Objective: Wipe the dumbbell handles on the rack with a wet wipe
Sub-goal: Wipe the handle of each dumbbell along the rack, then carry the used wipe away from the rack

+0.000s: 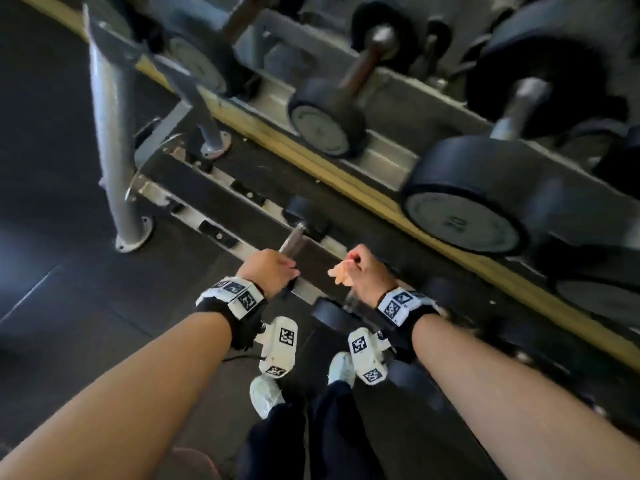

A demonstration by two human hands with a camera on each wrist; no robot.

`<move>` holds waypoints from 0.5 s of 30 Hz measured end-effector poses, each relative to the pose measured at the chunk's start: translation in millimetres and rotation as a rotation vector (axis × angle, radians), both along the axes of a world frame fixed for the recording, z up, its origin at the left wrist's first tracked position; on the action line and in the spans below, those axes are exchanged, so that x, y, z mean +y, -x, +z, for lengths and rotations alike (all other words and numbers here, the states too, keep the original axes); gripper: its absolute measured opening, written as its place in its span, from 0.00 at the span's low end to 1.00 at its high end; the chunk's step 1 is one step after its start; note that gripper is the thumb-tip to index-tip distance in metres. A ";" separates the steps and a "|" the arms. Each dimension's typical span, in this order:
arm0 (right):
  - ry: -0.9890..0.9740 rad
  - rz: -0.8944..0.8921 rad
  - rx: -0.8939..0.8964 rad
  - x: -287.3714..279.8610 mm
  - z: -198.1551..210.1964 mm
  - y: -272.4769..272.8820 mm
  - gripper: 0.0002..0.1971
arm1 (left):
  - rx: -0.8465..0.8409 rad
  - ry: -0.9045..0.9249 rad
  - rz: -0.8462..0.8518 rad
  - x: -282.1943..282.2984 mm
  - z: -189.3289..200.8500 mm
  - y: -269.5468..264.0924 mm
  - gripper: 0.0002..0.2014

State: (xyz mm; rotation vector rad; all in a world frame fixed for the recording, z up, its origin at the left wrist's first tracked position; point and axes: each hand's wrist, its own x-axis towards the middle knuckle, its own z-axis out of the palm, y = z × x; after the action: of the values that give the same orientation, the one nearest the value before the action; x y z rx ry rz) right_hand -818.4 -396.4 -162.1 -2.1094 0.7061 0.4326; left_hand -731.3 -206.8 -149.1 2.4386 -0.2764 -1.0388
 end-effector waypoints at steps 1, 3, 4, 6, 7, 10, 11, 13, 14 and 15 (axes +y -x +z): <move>-0.014 -0.030 -0.017 -9.1 25.2 22.1 0.03 | -0.012 0.048 -0.025 -16.5 23.1 11.5 0.13; 0.012 -0.054 -0.024 -28.2 72.2 69.4 0.03 | -0.031 0.106 -0.105 -50.1 65.7 38.4 0.13; 0.026 -0.076 -0.034 -39.2 92.7 95.1 0.03 | -0.045 0.124 -0.172 -67.4 85.4 53.1 0.13; 0.051 -0.144 -0.074 -63.0 131.9 149.5 0.07 | -0.082 0.174 -0.302 -102.1 121.5 87.2 0.13; 0.080 -0.186 -0.089 -75.3 150.7 178.0 0.08 | -0.085 0.216 -0.364 -120.4 137.5 105.5 0.12; 0.197 -0.297 -0.132 -110.7 200.5 271.5 0.06 | -0.088 0.319 -0.547 -178.6 177.7 167.3 0.10; 0.233 -0.343 -0.160 -120.6 214.6 304.2 0.05 | -0.100 0.343 -0.601 -198.7 188.8 190.3 0.10; 0.308 -0.442 -0.222 -138.2 236.8 371.7 0.03 | -0.129 0.388 -0.687 -238.7 207.4 240.4 0.10; 0.342 -0.498 -0.244 -146.3 245.4 407.0 0.03 | -0.136 0.408 -0.727 -259.3 214.7 268.8 0.10; 0.371 -0.559 -0.257 -154.2 252.6 443.2 0.03 | -0.134 0.431 -0.765 -280.2 219.9 298.9 0.09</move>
State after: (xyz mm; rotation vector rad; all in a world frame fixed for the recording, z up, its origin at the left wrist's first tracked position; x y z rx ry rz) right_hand -1261.6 -550.6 90.6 -2.1243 1.2383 -0.2920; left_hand -1030.2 -487.0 70.9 2.0156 -1.3985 -0.9544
